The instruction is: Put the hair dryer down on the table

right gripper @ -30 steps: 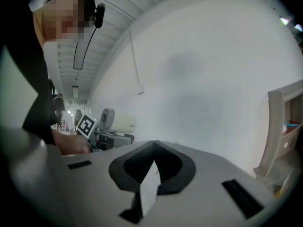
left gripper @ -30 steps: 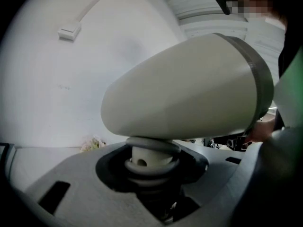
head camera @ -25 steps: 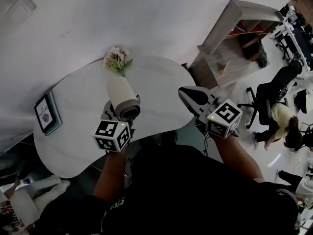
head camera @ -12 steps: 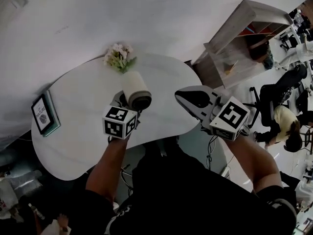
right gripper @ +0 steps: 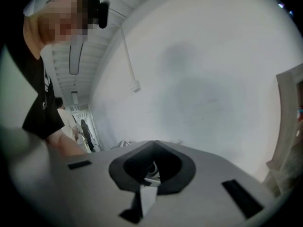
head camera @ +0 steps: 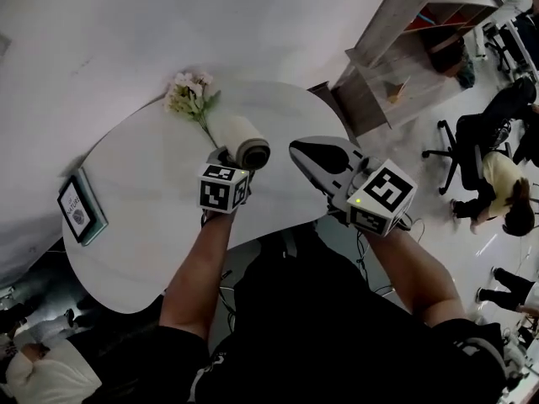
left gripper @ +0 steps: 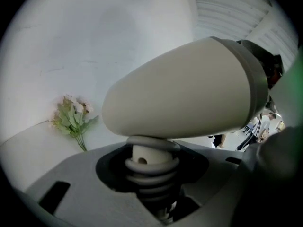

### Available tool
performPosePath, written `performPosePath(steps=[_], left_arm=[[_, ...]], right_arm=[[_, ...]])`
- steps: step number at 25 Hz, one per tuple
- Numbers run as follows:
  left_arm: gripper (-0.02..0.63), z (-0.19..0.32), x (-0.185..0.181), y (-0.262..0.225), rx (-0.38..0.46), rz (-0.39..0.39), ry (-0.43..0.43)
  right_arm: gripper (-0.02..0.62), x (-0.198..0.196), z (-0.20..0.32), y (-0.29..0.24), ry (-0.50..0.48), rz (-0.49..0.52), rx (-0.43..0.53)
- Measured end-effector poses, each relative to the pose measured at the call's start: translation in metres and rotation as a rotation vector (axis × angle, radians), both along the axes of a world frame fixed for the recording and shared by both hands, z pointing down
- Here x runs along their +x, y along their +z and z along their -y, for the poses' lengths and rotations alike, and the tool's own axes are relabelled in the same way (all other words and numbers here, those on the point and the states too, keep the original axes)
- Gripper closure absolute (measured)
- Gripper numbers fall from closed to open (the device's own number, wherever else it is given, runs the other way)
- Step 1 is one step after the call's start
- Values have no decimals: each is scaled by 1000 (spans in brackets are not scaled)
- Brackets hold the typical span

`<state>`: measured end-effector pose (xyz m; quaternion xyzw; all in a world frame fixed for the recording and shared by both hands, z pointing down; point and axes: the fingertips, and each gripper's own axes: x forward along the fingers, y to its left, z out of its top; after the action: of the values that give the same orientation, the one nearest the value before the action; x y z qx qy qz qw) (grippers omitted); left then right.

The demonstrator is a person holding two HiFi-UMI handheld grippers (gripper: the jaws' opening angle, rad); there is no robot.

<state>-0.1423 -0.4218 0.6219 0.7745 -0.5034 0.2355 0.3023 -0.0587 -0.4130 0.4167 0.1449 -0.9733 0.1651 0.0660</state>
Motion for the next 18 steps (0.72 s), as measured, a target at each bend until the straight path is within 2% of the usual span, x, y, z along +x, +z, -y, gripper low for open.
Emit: performPosePath(steps=[6, 12, 18], left_arm=[[405, 0, 11, 28, -66, 61, 67], [405, 3, 17, 54, -136, 153, 158], [403, 7, 27, 72, -206, 180, 209]], right_arm=[[589, 19, 1, 20, 58, -20, -79], [589, 40, 0, 37, 52, -70, -62], [589, 49, 4, 49, 76, -69, -106]])
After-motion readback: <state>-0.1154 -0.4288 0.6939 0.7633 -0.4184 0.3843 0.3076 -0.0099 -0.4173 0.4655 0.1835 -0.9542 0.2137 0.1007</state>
